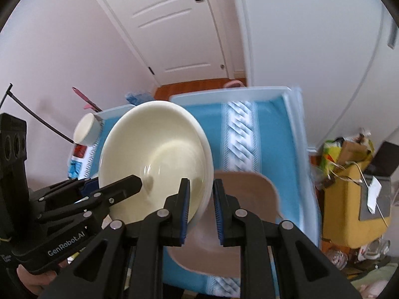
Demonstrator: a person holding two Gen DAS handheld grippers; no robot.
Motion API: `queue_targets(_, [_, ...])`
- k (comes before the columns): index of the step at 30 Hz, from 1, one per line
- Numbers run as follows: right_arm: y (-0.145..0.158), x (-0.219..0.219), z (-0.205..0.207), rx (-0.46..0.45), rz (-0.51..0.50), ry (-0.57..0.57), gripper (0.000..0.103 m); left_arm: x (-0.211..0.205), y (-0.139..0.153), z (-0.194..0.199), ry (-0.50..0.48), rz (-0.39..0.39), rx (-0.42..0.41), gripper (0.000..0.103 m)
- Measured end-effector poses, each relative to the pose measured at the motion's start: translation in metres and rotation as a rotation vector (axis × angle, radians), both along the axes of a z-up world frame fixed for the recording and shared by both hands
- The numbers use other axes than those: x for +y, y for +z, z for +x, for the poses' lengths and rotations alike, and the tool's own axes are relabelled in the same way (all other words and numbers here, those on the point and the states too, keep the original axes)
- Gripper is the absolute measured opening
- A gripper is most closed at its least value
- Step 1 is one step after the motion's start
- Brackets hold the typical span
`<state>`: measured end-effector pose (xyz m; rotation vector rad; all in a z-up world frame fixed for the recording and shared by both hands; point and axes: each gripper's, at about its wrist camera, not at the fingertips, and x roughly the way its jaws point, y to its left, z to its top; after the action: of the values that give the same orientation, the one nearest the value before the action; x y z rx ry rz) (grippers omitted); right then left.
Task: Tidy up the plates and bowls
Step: 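Lower the cream bowl into the pink-beige basket and open both grippers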
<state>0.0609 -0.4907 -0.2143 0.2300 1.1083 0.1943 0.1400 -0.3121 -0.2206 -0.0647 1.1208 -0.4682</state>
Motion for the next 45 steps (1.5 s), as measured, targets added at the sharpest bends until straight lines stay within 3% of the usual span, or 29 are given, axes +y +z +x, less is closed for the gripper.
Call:
queue_targets(11, [-0.061,-0.03,-0.022,0.111,0.004,-0.052,0.017,-0.038,-0.062,-0.016,-0.083,0.106,0.095,0.022])
queue_targets(19, [-0.079,-0.029,-0.023,0.138,-0.028,-0.047,0.017,-0.046,-0.086,-0.008,-0.114,0.178,0.119,0.022])
queue_targets(30, [-0.091,-0.03,-0.021,0.167,-0.032,-0.053,0.017,-0.056,-0.096,-0.004,-0.145,0.239,0.124,0.022])
queue_targets(45, [-0.092,-0.035,-0.021,0.192,-0.022,-0.08,0.017,-0.058,-0.085,-0.006,-0.163,0.243,0.109,0.022])
